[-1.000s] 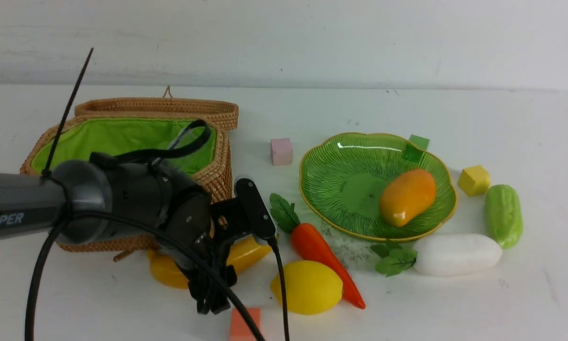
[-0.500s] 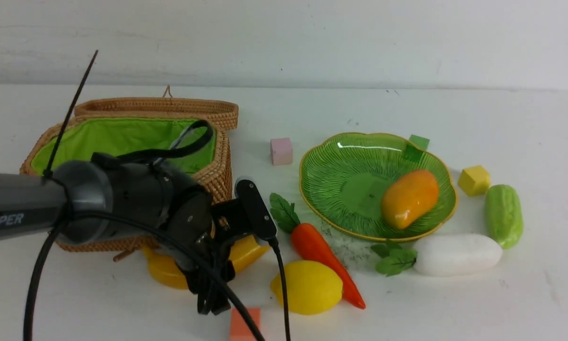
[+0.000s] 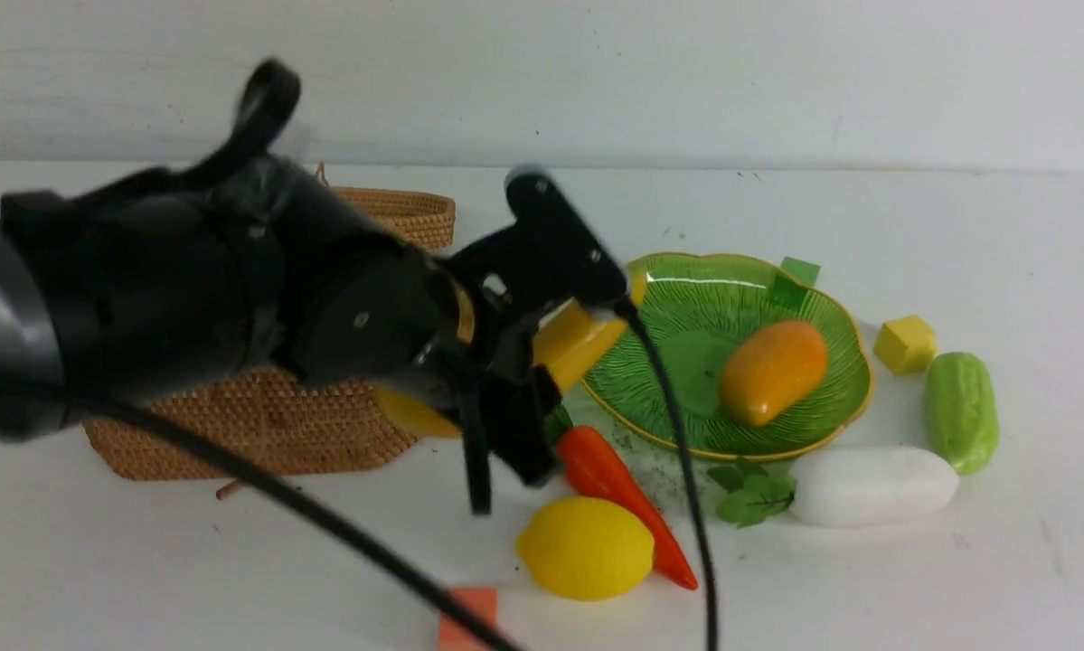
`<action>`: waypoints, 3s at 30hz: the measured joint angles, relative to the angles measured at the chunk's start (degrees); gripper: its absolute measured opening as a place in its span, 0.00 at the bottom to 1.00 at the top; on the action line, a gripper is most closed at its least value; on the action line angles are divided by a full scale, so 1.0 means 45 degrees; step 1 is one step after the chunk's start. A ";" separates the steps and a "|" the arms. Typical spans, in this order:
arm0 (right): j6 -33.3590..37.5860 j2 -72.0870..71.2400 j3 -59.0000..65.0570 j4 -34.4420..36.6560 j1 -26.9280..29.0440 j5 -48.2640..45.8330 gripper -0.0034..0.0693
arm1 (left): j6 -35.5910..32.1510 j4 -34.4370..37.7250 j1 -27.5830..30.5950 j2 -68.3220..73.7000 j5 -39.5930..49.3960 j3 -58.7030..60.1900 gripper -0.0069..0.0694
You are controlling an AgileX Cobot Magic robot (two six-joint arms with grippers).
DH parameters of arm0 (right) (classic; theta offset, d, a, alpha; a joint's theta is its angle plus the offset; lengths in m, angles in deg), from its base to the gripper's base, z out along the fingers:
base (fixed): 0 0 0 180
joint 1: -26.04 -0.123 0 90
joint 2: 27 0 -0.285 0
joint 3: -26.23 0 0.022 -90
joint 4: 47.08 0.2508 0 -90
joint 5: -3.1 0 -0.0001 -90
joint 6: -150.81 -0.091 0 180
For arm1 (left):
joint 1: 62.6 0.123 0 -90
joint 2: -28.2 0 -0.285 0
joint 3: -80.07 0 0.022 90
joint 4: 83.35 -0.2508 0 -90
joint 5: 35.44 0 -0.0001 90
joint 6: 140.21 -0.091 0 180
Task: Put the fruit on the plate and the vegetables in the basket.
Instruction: Use the left arm to grab a banana and put it into the right plate, then grab a lemon with your left arm and place it on the plate on the right
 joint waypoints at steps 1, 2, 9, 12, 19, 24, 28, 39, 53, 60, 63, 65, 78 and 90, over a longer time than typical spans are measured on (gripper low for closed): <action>0.0000 0.0000 0.0000 -0.0040 0.0000 0.0191 0.23 | 0.0014 0.0292 0.0000 0.0395 0.0179 -0.0813 0.50; 0.0000 0.0000 0.0000 -0.0058 0.0000 0.0319 0.23 | -0.0059 0.0608 0.0000 0.0786 0.0342 -0.1686 0.50; 0.0000 0.0000 0.0000 -0.0058 0.0000 0.0626 0.23 | -0.0730 0.2076 -0.0026 0.5567 0.1916 -0.7806 0.50; 0.0000 0.0000 0.0000 -0.0058 0.0000 0.0403 0.24 | -0.0736 0.2090 -0.0026 0.7402 0.2399 -0.9799 0.50; -0.0286 0.0000 0.0000 -0.0546 0.0000 0.0209 0.24 | -0.0736 0.2130 0.0040 0.9225 0.2119 -1.1559 0.51; -0.0678 0.0000 0.0000 -0.1038 0.0000 0.0206 0.25 | -0.0736 0.2202 0.0174 0.9361 0.2040 -1.1609 0.70; -0.0746 0.0000 0.0000 -0.1055 0.0000 0.0206 0.25 | -0.0736 0.2472 0.0186 0.9322 0.2070 -1.1625 0.85; -0.0823 0.0000 0.0000 -0.0994 0.0000 0.0113 0.25 | 0.0698 0.3250 0.0186 0.5991 0.7155 -1.1634 0.34; -0.0832 0.0000 0.0000 -0.0452 0.0000 -0.0073 0.26 | 0.1954 0.3291 0.0186 0.0157 0.8781 -0.7614 0.07; -0.0832 0.0000 0.0000 -0.0335 0.0000 -0.0130 0.26 | -0.1869 0.3409 0.0186 -0.1325 0.8770 -0.2814 0.07; -0.0832 0.0000 0.0000 -0.0258 0.0000 -0.0130 0.25 | -0.4226 0.3756 0.0186 -0.1131 0.7505 -0.0876 0.15; -0.0805 0.0000 0.0000 -0.0164 0.0000 -0.0130 0.25 | -0.5606 0.4051 0.0186 -0.0749 0.6502 -0.0157 0.29; -0.0574 0.0000 0.0000 -0.0095 0.0000 -0.0560 0.25 | -0.7760 0.5052 0.0186 0.2026 0.1604 0.0179 0.96; -0.0574 0.0000 0.0000 -0.0095 0.0000 -0.0752 0.25 | -0.9425 0.5232 0.0165 0.3575 0.0228 0.0179 0.95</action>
